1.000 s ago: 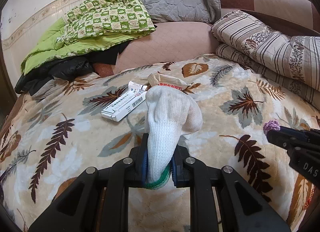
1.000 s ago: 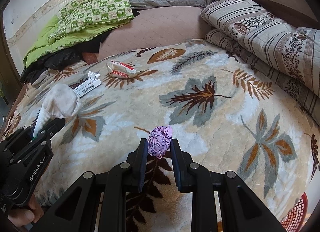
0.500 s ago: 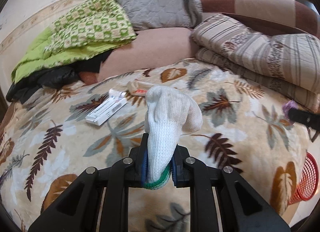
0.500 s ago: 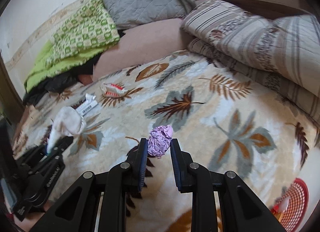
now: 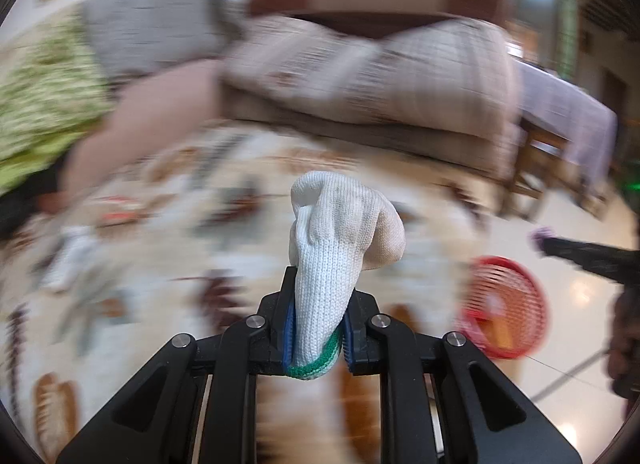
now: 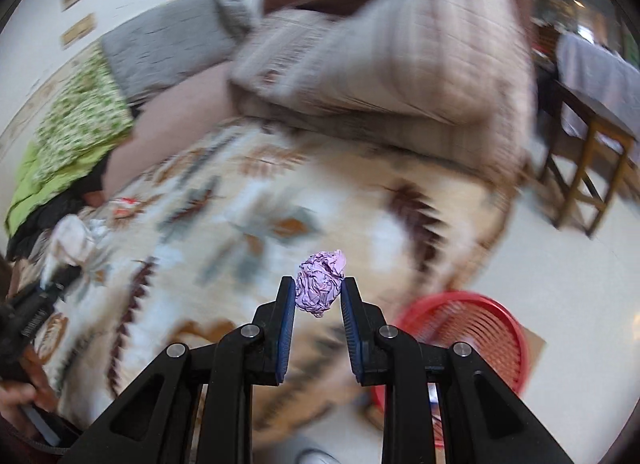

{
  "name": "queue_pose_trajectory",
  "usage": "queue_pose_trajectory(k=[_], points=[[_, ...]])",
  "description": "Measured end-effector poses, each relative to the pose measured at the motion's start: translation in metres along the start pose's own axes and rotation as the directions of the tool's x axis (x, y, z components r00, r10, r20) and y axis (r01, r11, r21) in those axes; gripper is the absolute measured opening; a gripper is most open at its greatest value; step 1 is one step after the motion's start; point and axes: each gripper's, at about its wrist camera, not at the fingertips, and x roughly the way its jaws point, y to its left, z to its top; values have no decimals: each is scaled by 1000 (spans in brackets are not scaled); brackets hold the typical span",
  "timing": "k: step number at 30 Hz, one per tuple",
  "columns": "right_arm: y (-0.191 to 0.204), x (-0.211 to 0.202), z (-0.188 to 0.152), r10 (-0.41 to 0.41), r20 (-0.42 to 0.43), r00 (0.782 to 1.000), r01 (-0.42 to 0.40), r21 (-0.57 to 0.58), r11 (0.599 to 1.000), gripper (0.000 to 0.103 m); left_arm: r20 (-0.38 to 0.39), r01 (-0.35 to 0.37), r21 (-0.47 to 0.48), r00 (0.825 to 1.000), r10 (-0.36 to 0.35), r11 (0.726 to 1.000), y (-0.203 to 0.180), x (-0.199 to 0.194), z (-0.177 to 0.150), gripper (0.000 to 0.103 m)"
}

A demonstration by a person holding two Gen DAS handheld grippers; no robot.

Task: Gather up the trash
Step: 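Carry both held items over the red wastebasket, then open both tools over the red wastebasket to drop the items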

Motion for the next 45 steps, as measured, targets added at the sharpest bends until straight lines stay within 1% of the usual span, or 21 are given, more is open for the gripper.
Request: queue_pose_trajectory(k=[1,3,6,9,12,14,15,16,17,18,19,20,21,22,26,28,30,32,35,39,45], points=[[-18,-1,-5,-9,-12,1000,9,30,1000,25,-21,52,10,998,-51,999,-13,6,3,18],[-52,-3,-14,-14,-40,999,18,95,995,25,-65,168,19,984,-166,986,-44,20,10,18],[-98,-6,-27,-23,-67,998,35,183,983,25,-156,307,27,941,-300,951,-89,46,17,18],[-125,-11,-34,-40,-71,997,54,211,976,25,-219,363,53,913,-343,930,-131,72,22,18],[-141,-9,-36,-39,-74,996,54,219,974,25,-254,381,60,900,-355,923,-156,92,23,18],[-147,-4,-36,-40,-84,996,58,216,975,25,-270,392,33,889,-370,919,-164,106,27,20],[-150,1,-36,-34,-89,995,53,217,975,26,-283,393,20,884,-372,919,-168,113,30,28],[-153,4,-36,-32,-91,995,51,218,975,27,-287,390,11,883,-371,921,-167,116,31,45],[-156,10,-36,-33,-96,995,54,219,974,27,-276,383,-8,887,-370,924,-166,119,33,55],[-157,14,-36,-33,-103,994,55,218,974,30,-258,375,-28,893,-369,927,-163,120,35,63],[-159,21,-36,-31,-114,993,55,219,974,49,-248,376,-42,893,-375,926,-162,118,34,63],[-162,24,-37,-37,-117,992,63,224,973,61,-246,387,-60,888,-390,920,-159,117,36,63],[-166,27,-38,-60,-116,991,86,236,968,77,-245,391,-71,885,-396,917,-157,116,37,63],[-168,27,-39,-65,-114,991,91,245,965,78,-238,391,-76,886,-397,917,-153,113,38,63],[-171,17,-39,-48,-77,996,68,273,960,78,-200,348,-79,913,-357,934,-131,92,37,63],[-164,10,-38,-45,-65,997,60,251,966,78,-175,328,-93,924,-340,940,-115,81,36,63],[-153,3,-35,-50,-55,997,61,215,975,78,-156,289,-102,940,-303,952,-96,69,32,63],[-139,-1,-33,-29,-51,998,38,186,982,78,-140,238,-109,958,-252,965,-75,54,26,63],[-109,0,-30,9,-58,998,-1,127,992,78,-130,182,-128,971,-198,975,-45,32,14,63],[-47,5,-23,55,-72,996,-56,-7,998,78,-118,109,-164,985,-129,980,-4,5,-2,63],[52,10,-13,129,-89,988,-144,-192,971,78,-90,15,-238,995,-38,971,56,-39,-25,63]])
